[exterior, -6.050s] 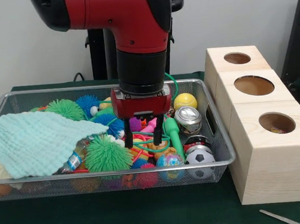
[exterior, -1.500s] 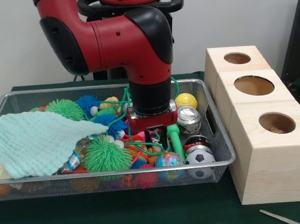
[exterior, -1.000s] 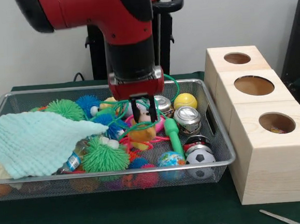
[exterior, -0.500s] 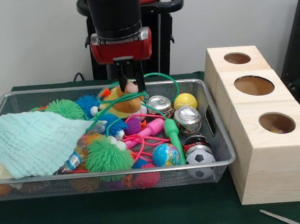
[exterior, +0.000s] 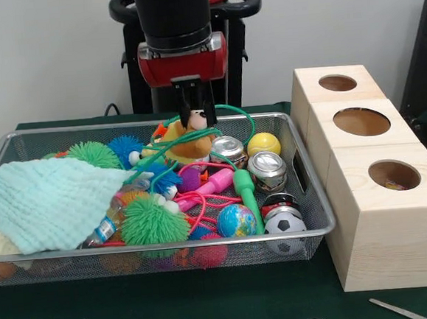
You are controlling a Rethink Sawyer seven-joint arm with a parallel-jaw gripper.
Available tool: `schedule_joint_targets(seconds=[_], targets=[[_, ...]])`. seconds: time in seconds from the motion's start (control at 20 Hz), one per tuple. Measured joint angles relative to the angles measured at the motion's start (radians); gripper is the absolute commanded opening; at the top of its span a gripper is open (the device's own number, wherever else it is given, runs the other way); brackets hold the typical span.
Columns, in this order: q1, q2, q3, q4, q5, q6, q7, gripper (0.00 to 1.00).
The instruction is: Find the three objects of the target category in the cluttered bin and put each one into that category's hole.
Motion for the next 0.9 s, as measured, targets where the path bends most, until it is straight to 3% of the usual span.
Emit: schedule_joint_targets(seconds=[0.35, 0.6, 0.9], targets=[[0.166, 0.058, -0.120, -0.108, -0.112, 0.303, 0.000, 0.00], [0.264, 0.193, -0.178, -0.254, -0.217, 0.527, 0.000, 0.00], [0.310, 0.334, -0.215, -0.391, -0.328, 0.561, 0.000, 0.00]])
